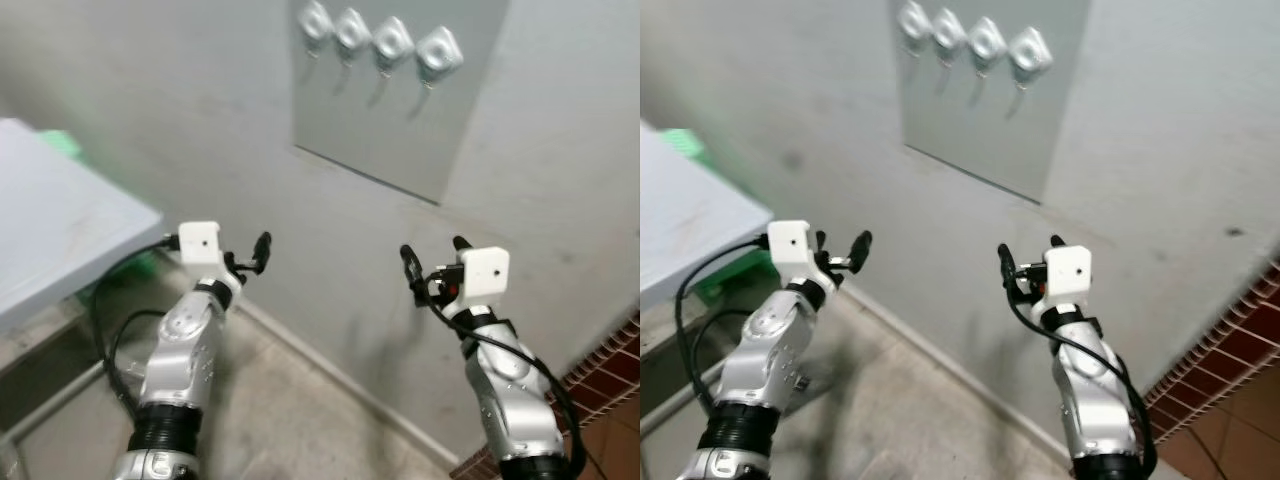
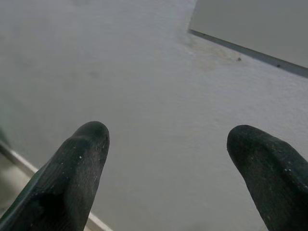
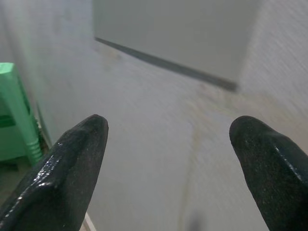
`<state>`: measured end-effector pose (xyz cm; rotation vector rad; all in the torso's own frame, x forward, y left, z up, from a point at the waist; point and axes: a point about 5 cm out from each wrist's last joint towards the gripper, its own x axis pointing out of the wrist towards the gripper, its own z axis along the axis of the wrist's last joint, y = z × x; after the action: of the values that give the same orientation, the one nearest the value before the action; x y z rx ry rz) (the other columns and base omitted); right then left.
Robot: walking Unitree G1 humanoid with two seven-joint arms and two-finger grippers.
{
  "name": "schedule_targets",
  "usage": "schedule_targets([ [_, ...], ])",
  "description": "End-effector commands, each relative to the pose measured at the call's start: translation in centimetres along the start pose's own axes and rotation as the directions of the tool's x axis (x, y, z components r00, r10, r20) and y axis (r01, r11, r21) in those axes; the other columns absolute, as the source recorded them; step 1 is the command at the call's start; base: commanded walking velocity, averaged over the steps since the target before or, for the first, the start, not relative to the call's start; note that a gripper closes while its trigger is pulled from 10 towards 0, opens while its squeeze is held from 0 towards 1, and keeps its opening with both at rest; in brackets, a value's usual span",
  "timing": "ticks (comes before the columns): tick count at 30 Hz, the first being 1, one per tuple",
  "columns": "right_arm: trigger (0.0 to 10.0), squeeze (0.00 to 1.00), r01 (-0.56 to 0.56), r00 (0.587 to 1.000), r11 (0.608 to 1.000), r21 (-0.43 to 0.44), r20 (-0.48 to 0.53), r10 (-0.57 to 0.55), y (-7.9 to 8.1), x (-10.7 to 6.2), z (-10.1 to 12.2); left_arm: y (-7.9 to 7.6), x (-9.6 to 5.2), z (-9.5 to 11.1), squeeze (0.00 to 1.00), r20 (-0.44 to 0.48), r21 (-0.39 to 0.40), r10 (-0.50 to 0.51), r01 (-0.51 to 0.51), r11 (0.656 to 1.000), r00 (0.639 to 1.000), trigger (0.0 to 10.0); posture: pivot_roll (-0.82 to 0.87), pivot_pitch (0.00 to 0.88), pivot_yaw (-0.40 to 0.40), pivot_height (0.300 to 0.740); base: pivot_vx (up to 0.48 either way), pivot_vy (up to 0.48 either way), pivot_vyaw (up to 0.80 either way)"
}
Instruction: Hang keys on a hook
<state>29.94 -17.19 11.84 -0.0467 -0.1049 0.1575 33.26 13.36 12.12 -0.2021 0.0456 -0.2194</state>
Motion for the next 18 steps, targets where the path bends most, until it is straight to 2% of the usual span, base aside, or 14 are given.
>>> schedule_targets([
  [1, 10.0, 0.0, -0.009, 1.0, 1.0, 0.011, 0.01, 0.009, 0.32, 0.2, 0.19, 0.57, 0.17, 0.54, 0.0, 0.007, 0.012, 0.008, -0.008, 1.0, 1.0, 10.0, -0.11, 0.0, -0.024, 0.74, 0.0, 0.0, 0.8],
  [18, 10.0, 0.0, -0.004, 1.0, 1.0, -0.012, 0.013, 0.004, -0.62, 0.43, 0.49, 1.13, 0.1, 0.93, 0.0, 0.02, 0.026, 0.017, -0.017, 1.0, 1.0, 10.0, -0.11, 0.0, -0.02, 0.74, 0.0, 0.0, 0.8],
])
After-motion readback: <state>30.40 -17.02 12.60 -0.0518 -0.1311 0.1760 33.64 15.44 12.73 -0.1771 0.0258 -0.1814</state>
